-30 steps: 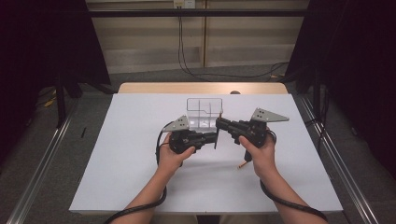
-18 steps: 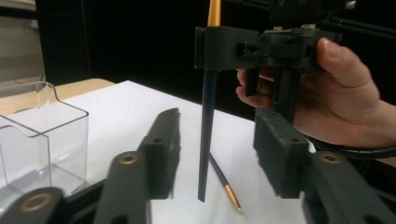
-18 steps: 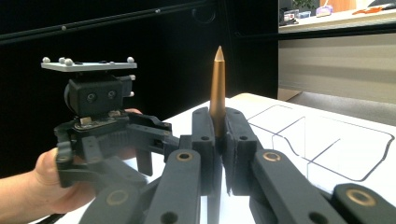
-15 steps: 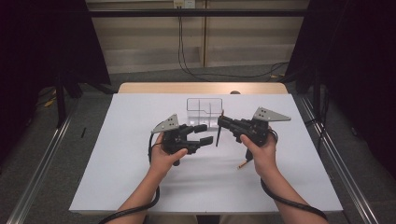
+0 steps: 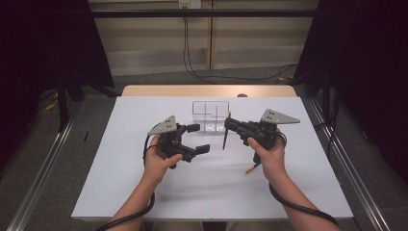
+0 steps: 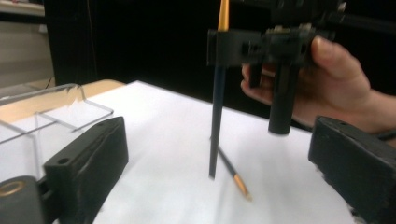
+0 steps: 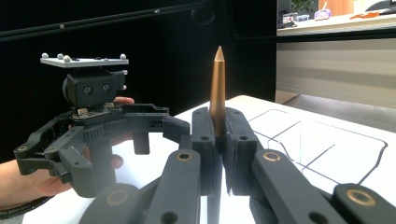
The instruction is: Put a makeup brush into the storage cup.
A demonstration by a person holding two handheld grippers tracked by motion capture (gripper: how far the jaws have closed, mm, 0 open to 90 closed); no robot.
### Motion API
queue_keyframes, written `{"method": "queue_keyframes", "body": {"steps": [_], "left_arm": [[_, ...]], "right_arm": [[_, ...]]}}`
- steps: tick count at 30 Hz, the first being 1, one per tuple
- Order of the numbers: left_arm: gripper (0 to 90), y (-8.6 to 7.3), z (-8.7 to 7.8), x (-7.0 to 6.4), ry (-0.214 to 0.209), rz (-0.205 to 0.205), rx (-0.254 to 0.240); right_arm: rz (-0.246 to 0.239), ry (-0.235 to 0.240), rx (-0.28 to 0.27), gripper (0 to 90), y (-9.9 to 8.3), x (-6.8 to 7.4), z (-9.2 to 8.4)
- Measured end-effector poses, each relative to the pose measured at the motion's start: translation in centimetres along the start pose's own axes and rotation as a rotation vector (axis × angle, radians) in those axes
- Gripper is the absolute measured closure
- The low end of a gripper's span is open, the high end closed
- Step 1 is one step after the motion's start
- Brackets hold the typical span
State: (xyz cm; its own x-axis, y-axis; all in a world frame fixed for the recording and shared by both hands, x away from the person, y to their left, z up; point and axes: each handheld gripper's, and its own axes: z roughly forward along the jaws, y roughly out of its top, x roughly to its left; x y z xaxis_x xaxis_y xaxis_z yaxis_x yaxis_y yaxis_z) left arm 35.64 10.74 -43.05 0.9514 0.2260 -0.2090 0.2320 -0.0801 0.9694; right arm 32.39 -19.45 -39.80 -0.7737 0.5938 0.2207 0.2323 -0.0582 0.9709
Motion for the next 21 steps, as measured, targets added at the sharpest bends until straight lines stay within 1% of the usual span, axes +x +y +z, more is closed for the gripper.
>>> {"method": "queue_keyframes", "body": {"steps": [1,3,4,5,6,7,8,11,14,16,17,21], "left_arm": [[2.2,0.0,-0.2,0.0,0.004,-0.002,0.002],[1.2,-0.1,-0.6,0.0,-0.006,0.007,-0.005],[1.0,-0.1,-0.8,0.1,-0.002,0.011,-0.001],[1.0,-0.2,-1.1,0.1,-0.006,0.011,-0.009],[1.0,-0.2,-1.4,0.2,-0.002,0.013,-0.002],[1.0,-0.2,-1.7,0.3,-0.001,0.007,-0.006],[1.0,-0.1,-1.9,0.3,0.008,0.011,0.000],[1.0,0.0,-2.6,0.3,0.025,0.012,-0.006],[1.0,0.1,-3.4,0.1,0.054,0.028,0.012],[1.0,0.2,-4.0,0.0,0.066,0.034,0.018],[1.0,0.2,-4.3,0.0,0.083,0.039,0.023],[1.0,0.2,-5.4,-0.1,0.115,0.049,0.029]], "right_arm": [[-0.001,-0.002,0.001,84.4,0.0,0.0,0.0],[-0.003,0.000,-0.001,84.4,0.1,0.0,0.0],[-0.004,0.000,-0.002,84.4,0.1,0.0,0.0],[-0.004,0.001,-0.002,84.3,0.1,0.0,-0.1],[-0.004,0.000,-0.001,84.4,0.1,0.0,0.0],[-0.004,0.001,-0.002,84.4,0.1,-0.1,0.0],[-0.006,0.002,-0.002,84.4,0.2,-0.1,-0.1],[-0.008,0.000,-0.001,84.4,0.2,0.0,-0.1],[-0.006,-0.001,-0.002,84.3,0.3,-0.1,-0.1],[-0.008,0.000,-0.002,84.3,0.3,-0.1,0.0],[-0.010,0.001,0.000,84.4,0.3,-0.1,0.0],[-0.010,0.004,-0.002,84.3,0.3,0.0,0.2]]}}
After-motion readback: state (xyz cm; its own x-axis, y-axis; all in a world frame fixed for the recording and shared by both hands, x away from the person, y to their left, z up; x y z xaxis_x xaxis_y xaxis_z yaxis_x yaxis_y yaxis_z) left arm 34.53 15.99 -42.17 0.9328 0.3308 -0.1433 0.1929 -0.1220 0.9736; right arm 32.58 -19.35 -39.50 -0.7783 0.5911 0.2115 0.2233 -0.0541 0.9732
